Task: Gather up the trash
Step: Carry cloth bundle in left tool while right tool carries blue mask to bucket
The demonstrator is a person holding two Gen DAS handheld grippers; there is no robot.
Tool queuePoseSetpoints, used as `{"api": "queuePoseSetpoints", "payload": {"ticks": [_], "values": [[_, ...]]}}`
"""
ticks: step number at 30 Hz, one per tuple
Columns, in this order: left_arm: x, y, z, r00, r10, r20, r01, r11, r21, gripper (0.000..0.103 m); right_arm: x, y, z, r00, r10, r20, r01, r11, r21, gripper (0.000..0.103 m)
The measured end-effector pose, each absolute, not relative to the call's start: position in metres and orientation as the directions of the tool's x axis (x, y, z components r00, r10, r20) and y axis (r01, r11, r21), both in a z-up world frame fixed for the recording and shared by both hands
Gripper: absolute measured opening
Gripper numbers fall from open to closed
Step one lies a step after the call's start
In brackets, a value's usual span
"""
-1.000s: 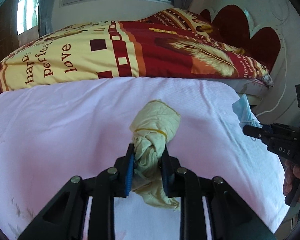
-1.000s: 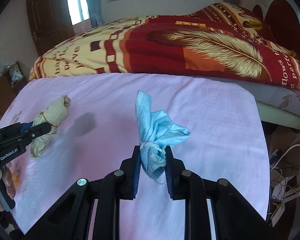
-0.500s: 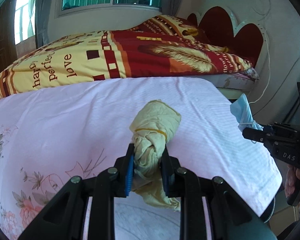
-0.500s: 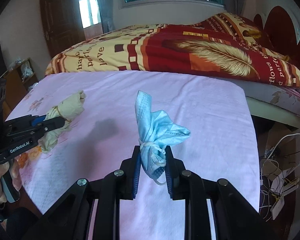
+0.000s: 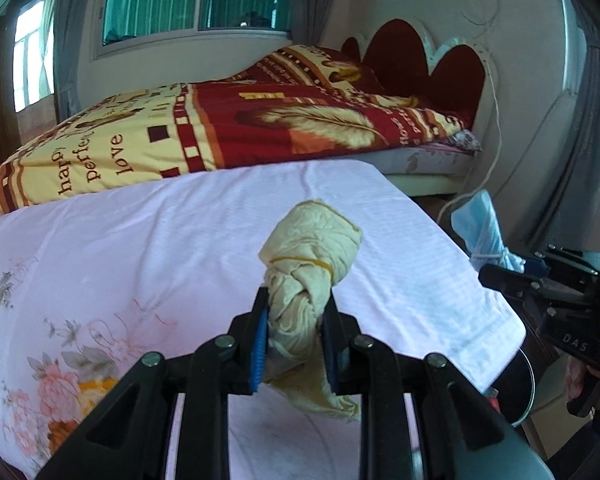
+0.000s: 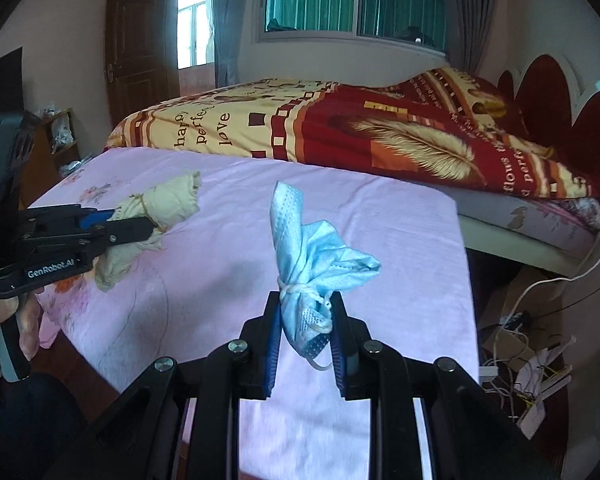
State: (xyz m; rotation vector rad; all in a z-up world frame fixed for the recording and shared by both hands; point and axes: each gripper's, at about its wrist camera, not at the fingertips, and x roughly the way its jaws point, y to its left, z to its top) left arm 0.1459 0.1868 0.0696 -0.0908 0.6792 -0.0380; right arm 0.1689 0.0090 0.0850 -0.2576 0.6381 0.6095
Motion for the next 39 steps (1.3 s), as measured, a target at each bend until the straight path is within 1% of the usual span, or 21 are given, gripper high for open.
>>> {"api": "queuePoseSetpoints", "payload": {"ticks": [8,11,20,26,39], "values": [[0.134,0.141,0.063,0.760,-0.138,-0.635,0.091,0.990,-0.107,0.025,0.136,-0.031,0.085,0.672,0.421,-0.609,-0.558,0.829,-0.043,0.024],[0.132,0.121,0.061,0.758,-0.149,-0.635,0.121,0.989,-0.087,0.025,0.125,-0.051,0.085,0.685,0.411,-0.601,-0.534,0.845,-0.032,0.024],[0.123,0.068,0.059,0.740,-0.230,-0.633,0.224,0.970,-0.090,0.025,0.095,-0.115,0.088,0.735,0.358,-0.576,-0.441,0.897,-0.005,0.024],[0.116,0.028,0.058,0.728,-0.283,-0.624,0.302,0.950,-0.078,0.025,0.078,-0.159,0.086,0.762,0.316,-0.565,-0.359,0.933,0.038,0.024],[0.103,-0.050,0.045,0.670,-0.421,-0.611,0.437,0.889,-0.133,0.025,0.052,-0.262,0.047,0.777,0.176,-0.604,-0.169,0.983,0.069,0.024]]}}
